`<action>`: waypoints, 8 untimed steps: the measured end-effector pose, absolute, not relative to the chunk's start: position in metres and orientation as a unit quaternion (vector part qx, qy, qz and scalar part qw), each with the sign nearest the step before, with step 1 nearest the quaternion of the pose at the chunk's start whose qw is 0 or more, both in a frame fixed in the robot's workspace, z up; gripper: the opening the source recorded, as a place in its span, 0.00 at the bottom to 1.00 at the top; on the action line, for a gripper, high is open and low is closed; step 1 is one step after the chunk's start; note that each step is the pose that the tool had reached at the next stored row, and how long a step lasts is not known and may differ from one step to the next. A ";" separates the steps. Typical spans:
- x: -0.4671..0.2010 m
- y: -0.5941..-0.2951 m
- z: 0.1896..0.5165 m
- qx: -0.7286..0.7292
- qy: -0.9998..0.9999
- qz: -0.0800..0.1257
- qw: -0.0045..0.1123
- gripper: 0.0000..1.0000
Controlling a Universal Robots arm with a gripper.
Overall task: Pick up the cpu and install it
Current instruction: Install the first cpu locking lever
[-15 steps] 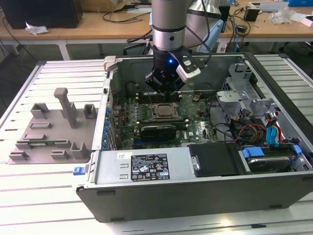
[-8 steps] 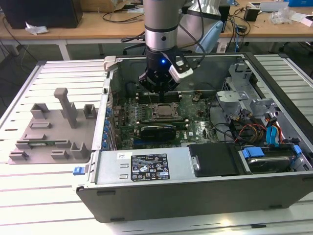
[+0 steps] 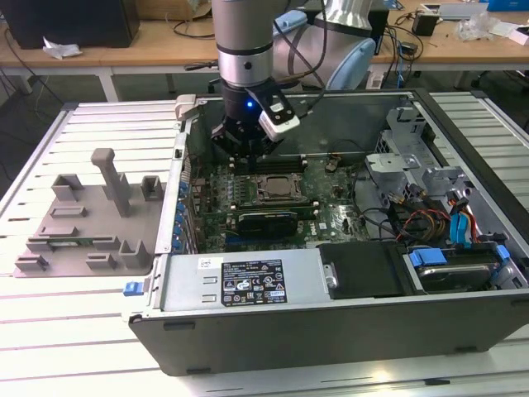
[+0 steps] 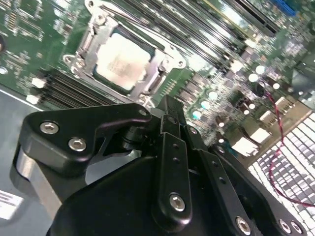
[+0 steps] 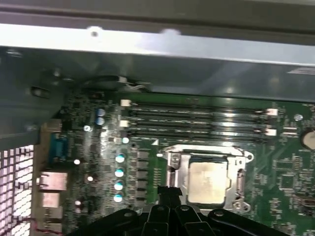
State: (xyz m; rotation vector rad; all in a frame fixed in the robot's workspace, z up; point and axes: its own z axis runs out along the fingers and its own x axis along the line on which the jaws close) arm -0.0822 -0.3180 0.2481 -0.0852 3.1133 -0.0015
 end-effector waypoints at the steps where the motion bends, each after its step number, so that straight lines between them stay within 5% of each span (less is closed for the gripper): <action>1: -0.085 -0.318 0.248 -0.027 1.000 -0.001 0.014 0.11; 8: -0.098 -0.318 0.248 -0.027 1.000 -0.001 0.014 0.11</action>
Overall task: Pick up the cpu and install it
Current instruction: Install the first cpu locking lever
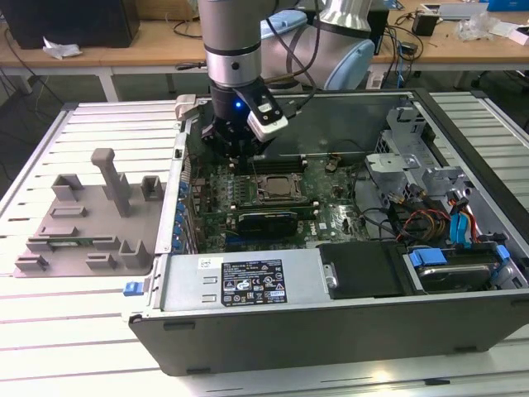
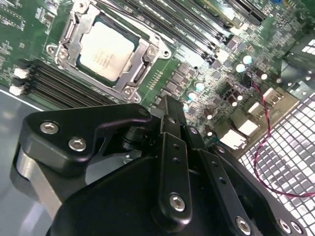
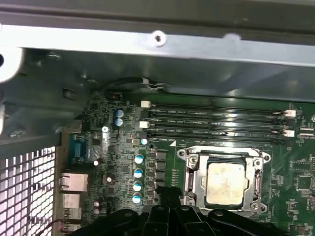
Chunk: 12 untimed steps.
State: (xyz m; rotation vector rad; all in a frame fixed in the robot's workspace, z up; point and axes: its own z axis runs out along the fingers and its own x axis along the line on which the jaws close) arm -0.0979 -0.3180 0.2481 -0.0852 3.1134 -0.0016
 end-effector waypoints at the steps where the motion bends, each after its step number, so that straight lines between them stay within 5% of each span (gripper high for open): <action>1: -0.099 -0.318 0.248 -0.027 1.000 0.000 0.014 0.11; 6: -0.100 -0.318 0.248 -0.027 1.000 0.000 0.013 0.11; 12: -0.101 -0.318 0.252 -0.026 0.999 0.031 0.014 0.11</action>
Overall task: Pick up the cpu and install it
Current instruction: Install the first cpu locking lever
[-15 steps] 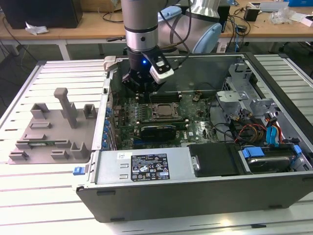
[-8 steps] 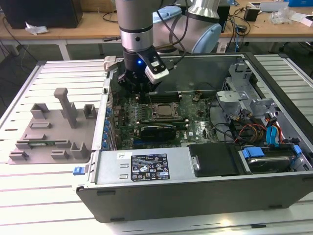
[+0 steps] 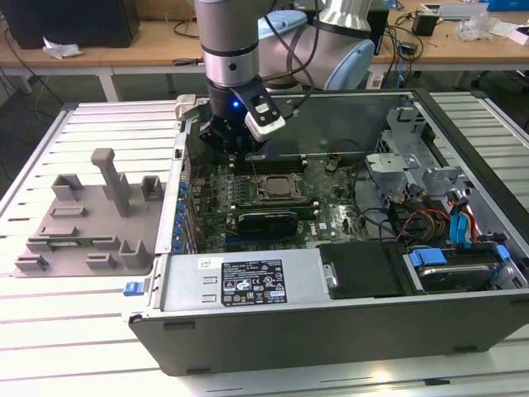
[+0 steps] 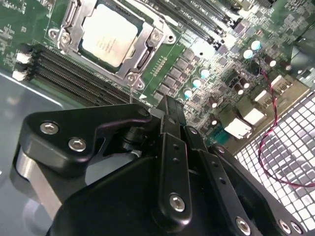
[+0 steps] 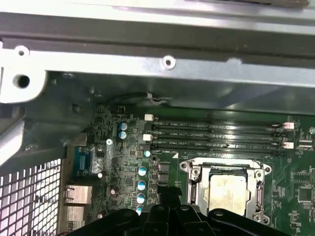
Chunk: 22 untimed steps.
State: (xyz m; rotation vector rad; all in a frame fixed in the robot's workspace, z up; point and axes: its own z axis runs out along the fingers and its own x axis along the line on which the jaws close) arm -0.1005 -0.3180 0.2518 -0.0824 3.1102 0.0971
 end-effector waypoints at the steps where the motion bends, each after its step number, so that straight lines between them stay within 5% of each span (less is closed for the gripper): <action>1: -0.100 -0.318 0.255 -0.026 0.999 0.032 0.014 0.11; 12: -0.100 -0.319 0.259 -0.025 0.994 0.109 0.016 0.11; 22: -0.064 -0.319 0.259 -0.025 0.993 0.110 0.016 0.11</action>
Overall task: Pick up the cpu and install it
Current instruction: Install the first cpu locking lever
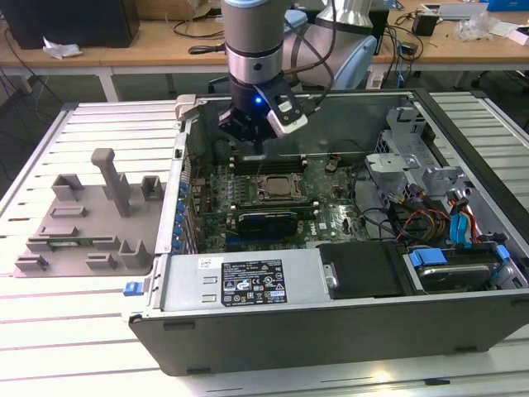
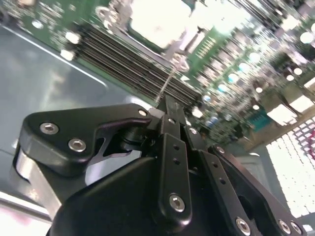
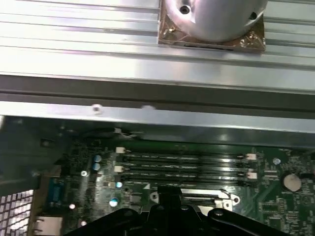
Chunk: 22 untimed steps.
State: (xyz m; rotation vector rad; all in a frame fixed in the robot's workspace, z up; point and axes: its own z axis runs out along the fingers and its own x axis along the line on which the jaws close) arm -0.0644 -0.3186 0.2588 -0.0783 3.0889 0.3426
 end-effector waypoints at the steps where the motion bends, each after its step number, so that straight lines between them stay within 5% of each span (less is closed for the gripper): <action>1: -0.061 -0.319 0.259 -0.025 0.993 0.110 0.016 0.11; 22: -0.055 -0.324 0.233 -0.026 0.993 0.113 0.025 0.11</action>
